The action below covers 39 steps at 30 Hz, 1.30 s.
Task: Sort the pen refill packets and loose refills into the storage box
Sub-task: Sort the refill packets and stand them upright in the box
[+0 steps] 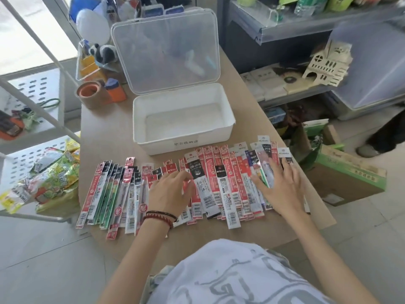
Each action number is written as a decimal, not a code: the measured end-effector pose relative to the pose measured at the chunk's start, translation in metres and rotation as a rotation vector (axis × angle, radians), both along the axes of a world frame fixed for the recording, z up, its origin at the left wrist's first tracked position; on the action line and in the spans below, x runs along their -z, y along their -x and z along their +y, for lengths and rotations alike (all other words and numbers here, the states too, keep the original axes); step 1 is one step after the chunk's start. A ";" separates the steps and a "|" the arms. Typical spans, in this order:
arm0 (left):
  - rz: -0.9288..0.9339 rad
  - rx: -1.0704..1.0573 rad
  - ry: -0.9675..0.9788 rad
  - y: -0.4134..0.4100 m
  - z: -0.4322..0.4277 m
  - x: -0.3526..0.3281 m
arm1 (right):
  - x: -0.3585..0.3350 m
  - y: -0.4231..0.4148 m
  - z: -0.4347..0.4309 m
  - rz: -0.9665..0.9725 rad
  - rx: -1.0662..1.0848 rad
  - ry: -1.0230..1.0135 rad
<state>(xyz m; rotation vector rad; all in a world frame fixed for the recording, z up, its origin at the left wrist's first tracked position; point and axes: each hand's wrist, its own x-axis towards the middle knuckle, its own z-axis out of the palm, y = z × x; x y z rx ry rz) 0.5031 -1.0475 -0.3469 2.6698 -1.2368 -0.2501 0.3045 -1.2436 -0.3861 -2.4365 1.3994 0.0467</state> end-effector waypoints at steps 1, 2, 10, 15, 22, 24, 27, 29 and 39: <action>-0.001 -0.009 0.003 -0.002 0.001 -0.001 | 0.002 -0.002 0.002 -0.002 -0.001 -0.021; -0.006 -0.019 0.002 -0.005 0.003 -0.002 | 0.003 -0.006 0.003 -0.011 -0.003 -0.037; -0.022 -0.125 -0.023 -0.030 0.036 -0.004 | 0.003 -0.037 0.014 0.028 -0.044 -0.088; -0.006 -0.226 -0.033 -0.044 0.055 0.001 | 0.001 -0.054 0.029 0.039 -0.096 -0.075; -0.111 -0.335 -0.066 -0.060 0.086 0.019 | -0.003 -0.071 0.049 0.065 -0.120 -0.059; -0.088 -0.377 -0.083 -0.067 0.094 0.023 | -0.001 -0.071 0.049 0.061 -0.119 -0.043; -0.055 -0.451 -0.134 -0.075 0.100 0.024 | 0.002 -0.070 0.049 0.062 -0.115 -0.037; -0.027 -0.497 -0.142 -0.077 0.102 0.027 | 0.004 -0.070 0.049 0.057 -0.109 -0.040; -0.001 -0.498 -0.187 -0.054 0.088 0.034 | 0.011 -0.066 0.052 -0.010 -0.091 0.021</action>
